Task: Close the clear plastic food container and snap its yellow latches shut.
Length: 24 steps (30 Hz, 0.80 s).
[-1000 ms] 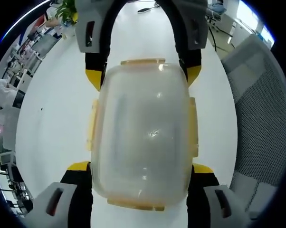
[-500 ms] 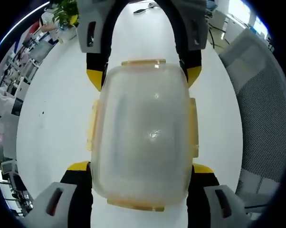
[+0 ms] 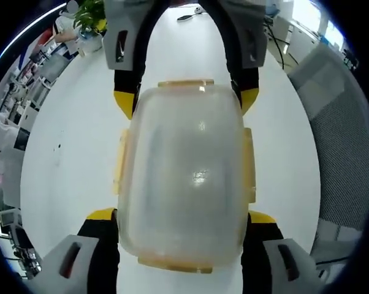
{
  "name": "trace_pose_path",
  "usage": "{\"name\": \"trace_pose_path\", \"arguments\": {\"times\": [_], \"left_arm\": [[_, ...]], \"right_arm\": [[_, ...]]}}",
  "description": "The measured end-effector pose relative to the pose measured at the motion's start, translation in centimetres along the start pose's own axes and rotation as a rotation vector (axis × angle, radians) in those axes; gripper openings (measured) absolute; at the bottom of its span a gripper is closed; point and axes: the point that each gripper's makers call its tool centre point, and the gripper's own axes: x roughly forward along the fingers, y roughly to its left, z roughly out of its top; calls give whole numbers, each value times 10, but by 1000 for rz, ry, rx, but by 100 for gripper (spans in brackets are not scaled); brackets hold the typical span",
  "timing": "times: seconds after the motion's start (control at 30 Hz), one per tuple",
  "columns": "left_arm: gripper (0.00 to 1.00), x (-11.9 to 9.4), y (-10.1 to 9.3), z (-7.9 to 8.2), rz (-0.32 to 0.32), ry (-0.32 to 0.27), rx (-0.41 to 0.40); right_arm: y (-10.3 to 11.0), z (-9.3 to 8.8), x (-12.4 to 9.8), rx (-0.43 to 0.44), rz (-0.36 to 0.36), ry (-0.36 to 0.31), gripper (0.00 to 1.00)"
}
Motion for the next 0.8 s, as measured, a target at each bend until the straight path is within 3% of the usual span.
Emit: {"name": "trace_pose_path", "arguments": {"times": [0.17, 0.43, 0.8], "left_arm": [[80, 3, 14, 1, -5, 15, 10], [80, 7, 37, 3, -8, -11, 5], [80, 9, 52, 5, -11, -22, 5]], "right_arm": [[-14, -2, 1, 5, -2, 5, 76], [-37, -6, 3, 5, -2, 9, 76], [-52, -9, 3, 9, 2, 22, 76]]}}
